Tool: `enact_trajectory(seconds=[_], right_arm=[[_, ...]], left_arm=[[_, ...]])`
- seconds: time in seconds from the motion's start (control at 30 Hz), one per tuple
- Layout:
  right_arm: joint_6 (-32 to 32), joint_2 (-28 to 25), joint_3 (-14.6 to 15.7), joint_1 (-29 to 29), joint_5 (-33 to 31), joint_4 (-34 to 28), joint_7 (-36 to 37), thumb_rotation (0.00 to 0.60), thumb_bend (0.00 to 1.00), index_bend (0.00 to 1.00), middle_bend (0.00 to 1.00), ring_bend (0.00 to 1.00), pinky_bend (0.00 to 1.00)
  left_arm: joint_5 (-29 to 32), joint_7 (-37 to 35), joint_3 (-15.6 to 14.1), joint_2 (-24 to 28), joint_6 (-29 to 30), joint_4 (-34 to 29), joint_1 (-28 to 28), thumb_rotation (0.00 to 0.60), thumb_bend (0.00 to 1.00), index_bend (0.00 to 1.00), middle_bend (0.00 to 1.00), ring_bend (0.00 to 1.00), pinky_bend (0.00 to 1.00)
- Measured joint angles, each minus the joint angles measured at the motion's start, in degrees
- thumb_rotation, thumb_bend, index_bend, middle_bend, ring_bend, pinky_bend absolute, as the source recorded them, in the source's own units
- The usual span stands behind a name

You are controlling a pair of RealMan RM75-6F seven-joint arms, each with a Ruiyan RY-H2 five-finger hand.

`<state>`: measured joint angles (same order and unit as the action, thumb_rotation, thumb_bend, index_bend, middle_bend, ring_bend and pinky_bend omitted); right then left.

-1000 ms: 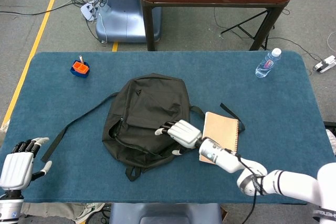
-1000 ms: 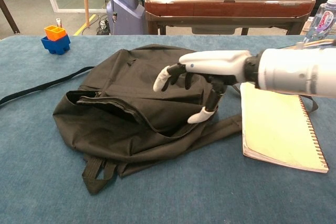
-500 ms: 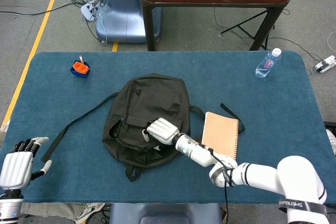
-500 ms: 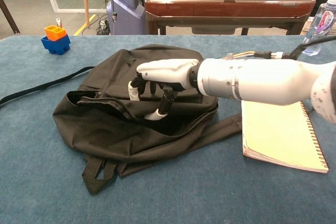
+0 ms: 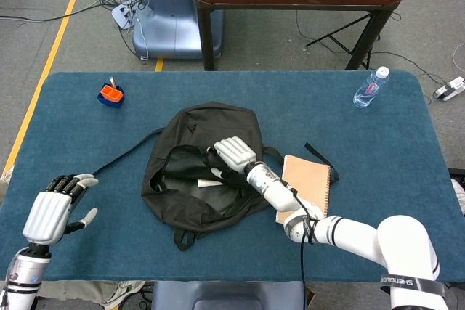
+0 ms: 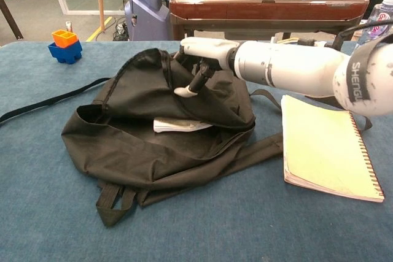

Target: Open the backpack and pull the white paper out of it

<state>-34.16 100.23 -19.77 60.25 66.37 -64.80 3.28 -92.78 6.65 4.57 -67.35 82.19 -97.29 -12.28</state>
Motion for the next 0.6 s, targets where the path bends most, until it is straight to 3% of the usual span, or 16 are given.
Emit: enact_trajectory(seconds=[0.27, 0.6], right_arm=[[-0.57, 0.95, -4.15, 1.21, -10.3, 3.08, 0.02, 0.6, 0.44, 0.72, 0.52, 0.39, 0.42], [-1.41, 0.61, -5.9, 2.59, -16.75, 4.2, -1.67, 0.6, 0.44, 0.72, 0.52, 0.39, 0.42]], left_arm=[[-6.9, -6.07, 1.21, -4.41, -4.22, 2.51, -8.36, 0.6, 0.28, 0.43, 0.39, 0.35, 0.27], [-8.7, -9.53, 1.6, -15.76, -13.12, 13.7, -18.28, 0.6, 0.28, 0.44, 0.42, 0.38, 0.27]])
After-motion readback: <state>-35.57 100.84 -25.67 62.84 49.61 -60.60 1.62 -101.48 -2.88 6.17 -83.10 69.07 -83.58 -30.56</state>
